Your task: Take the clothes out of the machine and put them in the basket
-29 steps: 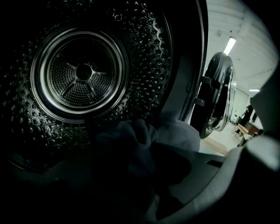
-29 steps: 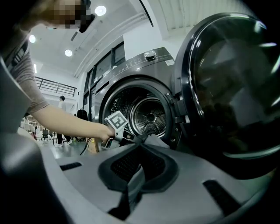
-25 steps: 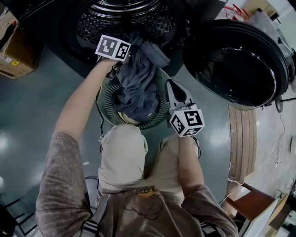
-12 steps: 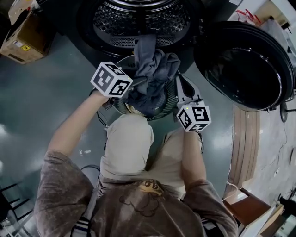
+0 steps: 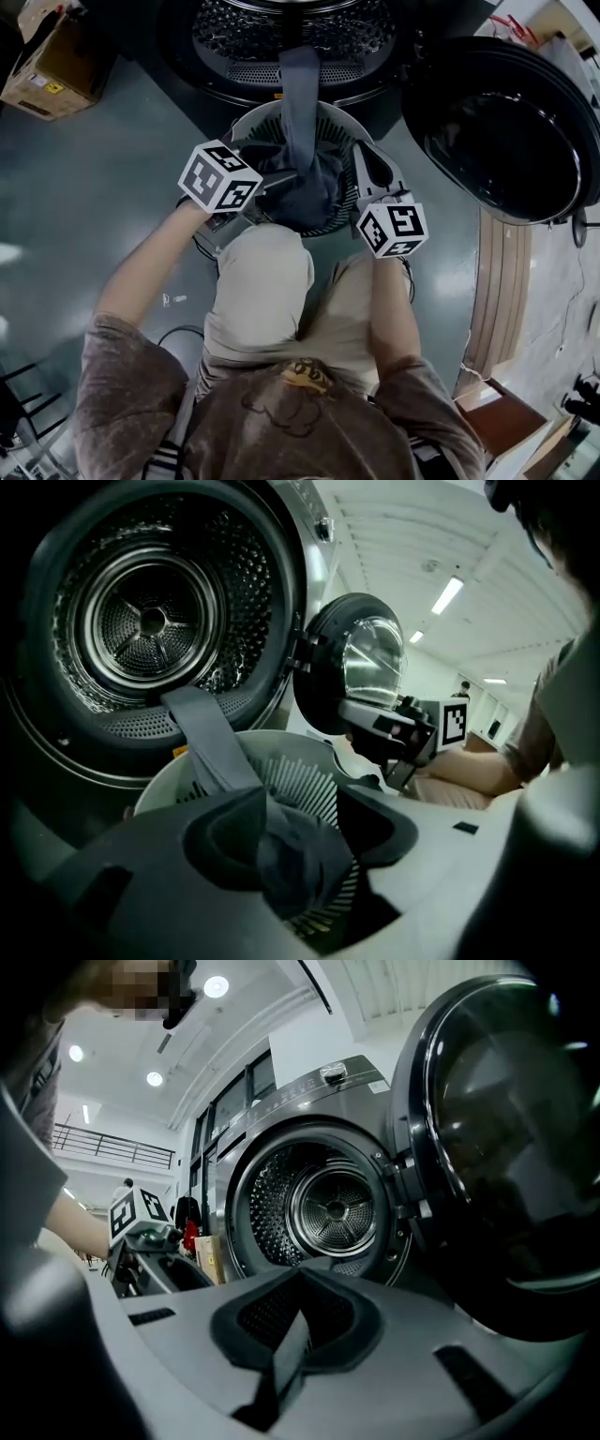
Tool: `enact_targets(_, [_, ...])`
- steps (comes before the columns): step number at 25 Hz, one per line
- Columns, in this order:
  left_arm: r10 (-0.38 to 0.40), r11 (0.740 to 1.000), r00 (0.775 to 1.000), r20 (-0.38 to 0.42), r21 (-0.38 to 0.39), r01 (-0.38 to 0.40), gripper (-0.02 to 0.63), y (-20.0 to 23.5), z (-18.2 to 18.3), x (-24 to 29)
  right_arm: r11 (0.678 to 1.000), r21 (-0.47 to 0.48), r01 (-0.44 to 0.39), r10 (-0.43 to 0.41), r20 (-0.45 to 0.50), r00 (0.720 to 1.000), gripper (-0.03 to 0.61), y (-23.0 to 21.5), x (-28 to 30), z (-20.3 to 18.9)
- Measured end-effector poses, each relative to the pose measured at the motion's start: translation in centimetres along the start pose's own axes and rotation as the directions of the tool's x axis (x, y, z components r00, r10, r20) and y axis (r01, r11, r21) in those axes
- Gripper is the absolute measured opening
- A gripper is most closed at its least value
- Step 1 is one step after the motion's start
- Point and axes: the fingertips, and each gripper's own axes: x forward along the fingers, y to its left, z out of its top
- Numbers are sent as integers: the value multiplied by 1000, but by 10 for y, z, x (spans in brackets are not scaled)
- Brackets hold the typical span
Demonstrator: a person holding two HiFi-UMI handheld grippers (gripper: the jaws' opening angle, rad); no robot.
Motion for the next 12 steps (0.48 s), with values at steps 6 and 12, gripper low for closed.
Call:
enact_targets(6, [43, 999, 995, 92, -36, -40, 259, 25, 25, 3, 998, 58, 23, -23, -4, 1000, -2, 3, 9, -3])
enact_targets(12, [44, 998, 988, 146, -42, -38, 261, 16, 74, -25, 997, 70, 15, -9, -87, 996, -2, 30, 11, 30])
